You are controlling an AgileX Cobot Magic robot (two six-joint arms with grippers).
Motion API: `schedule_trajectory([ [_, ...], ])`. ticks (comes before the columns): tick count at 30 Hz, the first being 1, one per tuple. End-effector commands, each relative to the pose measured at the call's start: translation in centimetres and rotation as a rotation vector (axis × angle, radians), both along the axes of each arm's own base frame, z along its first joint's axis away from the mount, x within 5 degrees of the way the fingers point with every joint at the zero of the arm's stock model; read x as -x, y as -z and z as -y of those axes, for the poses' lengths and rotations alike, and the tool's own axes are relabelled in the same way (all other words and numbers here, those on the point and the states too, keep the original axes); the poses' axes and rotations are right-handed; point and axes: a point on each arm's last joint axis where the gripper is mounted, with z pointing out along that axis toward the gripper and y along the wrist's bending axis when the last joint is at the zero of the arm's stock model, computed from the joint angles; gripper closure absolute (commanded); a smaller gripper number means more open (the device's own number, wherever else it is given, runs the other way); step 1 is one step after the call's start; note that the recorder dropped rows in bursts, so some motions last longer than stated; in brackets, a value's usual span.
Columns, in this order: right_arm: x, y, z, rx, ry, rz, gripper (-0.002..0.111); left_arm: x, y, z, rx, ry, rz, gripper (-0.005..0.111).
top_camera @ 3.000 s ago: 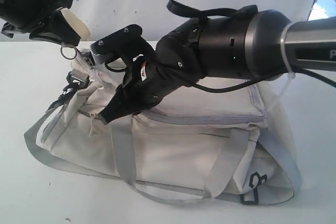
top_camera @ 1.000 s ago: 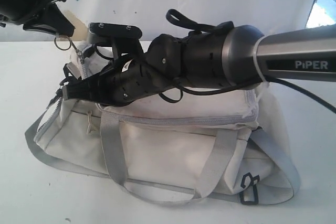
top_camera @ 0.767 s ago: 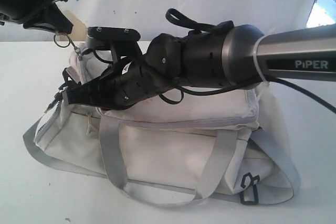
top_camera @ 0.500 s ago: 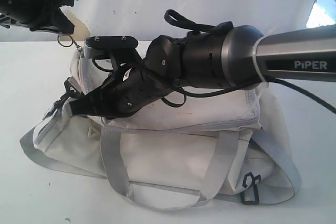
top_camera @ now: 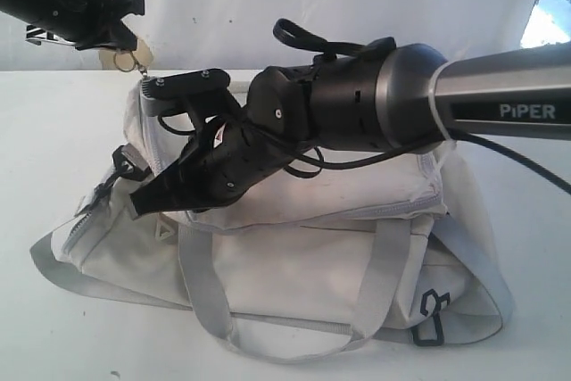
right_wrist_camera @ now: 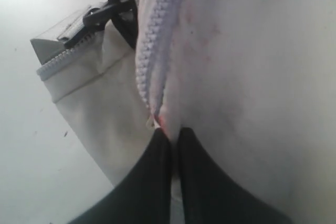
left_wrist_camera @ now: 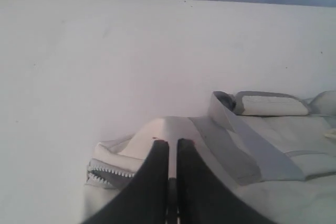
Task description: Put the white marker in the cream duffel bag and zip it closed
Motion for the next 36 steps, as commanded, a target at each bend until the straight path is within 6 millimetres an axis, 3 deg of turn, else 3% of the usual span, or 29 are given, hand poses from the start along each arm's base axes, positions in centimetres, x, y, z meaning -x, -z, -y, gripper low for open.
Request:
schedule_trajectory([
  [1,0.5,1.0,0.4,0.072,-0.038,-0.038,0.108,-1.5,0.0,-0.6,-0.026,-0.048,0.075,0.107],
  [5,0.3,0.9,0.3,0.055,-0.021,-0.025,0.108,-1.6,0.2,-0.6,-0.046,-0.028,0.086,0.106],
  [7,0.2,0.8,0.2,0.038,-0.003,-0.022,0.106,-1.4,-0.4,-0.6,-0.084,0.021,0.112,0.097],
  [10,-0.2,0.0,0.2,-0.005,0.037,-0.012,0.081,-0.8,-1.8,-0.6,-0.090,0.031,0.145,0.061],
  [13,-1.2,-1.2,0.5,-0.055,0.117,-0.042,0.058,-0.3,-3.1,-0.7,-0.088,0.030,0.172,0.043],
  [15,-1.9,-2.0,1.1,-0.061,0.173,-0.098,0.055,0.2,-4.0,-0.6,-0.085,0.040,0.179,0.040],
  [17,-2.3,-2.7,2.0,-0.047,0.213,-0.157,0.055,0.9,-4.7,-0.6,-0.088,0.062,0.170,0.044],
  [18,-2.5,-3.2,2.6,-0.036,0.219,-0.171,0.055,1.2,-5.1,-0.6,-0.102,0.074,0.162,0.051],
  [20,-2.8,-4.7,4.1,-0.012,0.233,-0.205,0.055,2.4,-5.7,-0.9,-0.136,0.071,0.089,0.080],
  [22,-3.0,-6.1,5.8,-0.010,0.289,-0.241,0.057,3.5,-6.2,-1.3,-0.181,0.073,0.035,0.101],
  [23,-3.1,-6.7,6.4,-0.014,0.312,-0.247,0.058,3.9,-6.4,-1.5,-0.193,0.069,0.012,0.105],
  [28,-3.6,-8.9,10.9,0.050,0.377,-0.252,0.073,5.9,-7.7,-2.1,-0.207,-0.003,-0.094,0.107],
  [36,-5.0,-8.6,16.9,0.273,0.486,-0.268,0.106,8.2,-9.1,-2.8,-0.239,-0.059,-0.189,0.107],
])
